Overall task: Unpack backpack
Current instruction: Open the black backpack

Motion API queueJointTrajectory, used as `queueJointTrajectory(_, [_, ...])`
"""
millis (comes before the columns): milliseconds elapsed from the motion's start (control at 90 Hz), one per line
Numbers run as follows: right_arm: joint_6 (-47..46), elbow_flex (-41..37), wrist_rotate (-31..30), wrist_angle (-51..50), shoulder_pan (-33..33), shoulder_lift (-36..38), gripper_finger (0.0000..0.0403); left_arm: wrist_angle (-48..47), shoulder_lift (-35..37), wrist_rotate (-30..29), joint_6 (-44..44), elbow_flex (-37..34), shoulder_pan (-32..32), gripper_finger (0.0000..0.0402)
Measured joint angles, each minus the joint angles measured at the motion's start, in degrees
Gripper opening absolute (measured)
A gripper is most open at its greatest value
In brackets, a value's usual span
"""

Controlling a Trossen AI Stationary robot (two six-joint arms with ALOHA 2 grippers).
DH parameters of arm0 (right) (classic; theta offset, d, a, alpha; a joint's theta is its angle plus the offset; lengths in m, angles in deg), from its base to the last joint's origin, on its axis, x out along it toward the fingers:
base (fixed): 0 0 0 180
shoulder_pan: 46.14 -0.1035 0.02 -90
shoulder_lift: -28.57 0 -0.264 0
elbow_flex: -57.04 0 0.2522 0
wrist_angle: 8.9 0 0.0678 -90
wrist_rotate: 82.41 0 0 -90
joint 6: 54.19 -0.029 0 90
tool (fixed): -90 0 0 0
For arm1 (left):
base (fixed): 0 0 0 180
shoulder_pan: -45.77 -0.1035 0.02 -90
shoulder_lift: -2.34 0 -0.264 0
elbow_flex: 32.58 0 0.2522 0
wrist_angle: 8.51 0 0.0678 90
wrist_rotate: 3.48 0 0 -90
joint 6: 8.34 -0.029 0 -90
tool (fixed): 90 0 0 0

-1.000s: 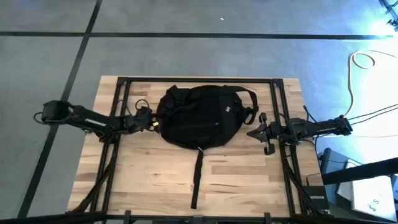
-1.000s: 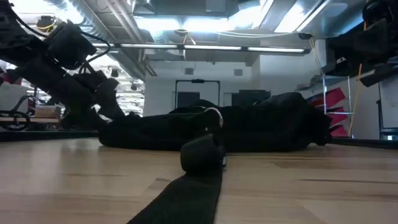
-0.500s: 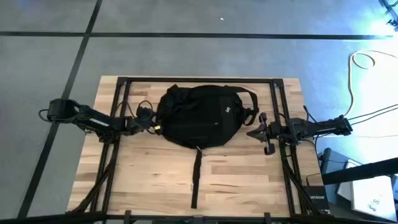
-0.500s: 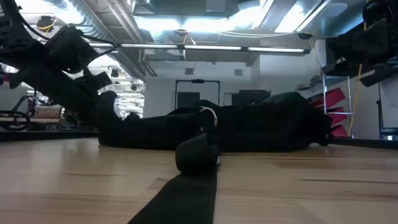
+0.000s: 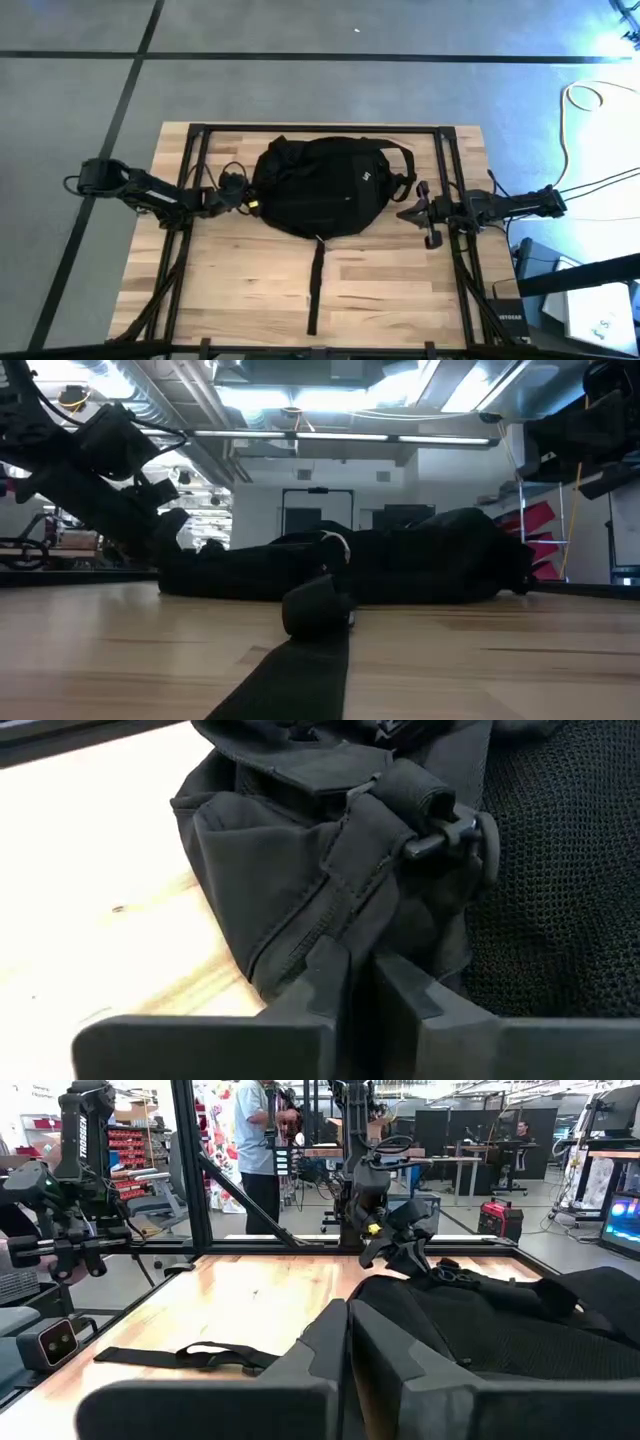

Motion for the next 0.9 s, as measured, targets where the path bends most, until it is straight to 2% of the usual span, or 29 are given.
queueJointTrajectory(267, [0.0, -0.02, 0.0, 0.01, 0.02, 0.01, 0.0001, 0.05, 0.09, 0.78, 1.01, 0.0, 0.09, 0.0016])
queueJointTrajectory(456, [0.0, -0.02, -0.01, 0.01, 0.0, 0.0, 0.0001, 0.01, 0.11, 0.81, 0.88, 0.0, -0.1, 0.0044])
queueJointTrajectory(900, [0.0, -0.01, -0.02, 0.0, 0.0, 0.02, 0.0001, 2.16, 0.11, 1.92, -0.92, -0.02, 0.2, 0.0198])
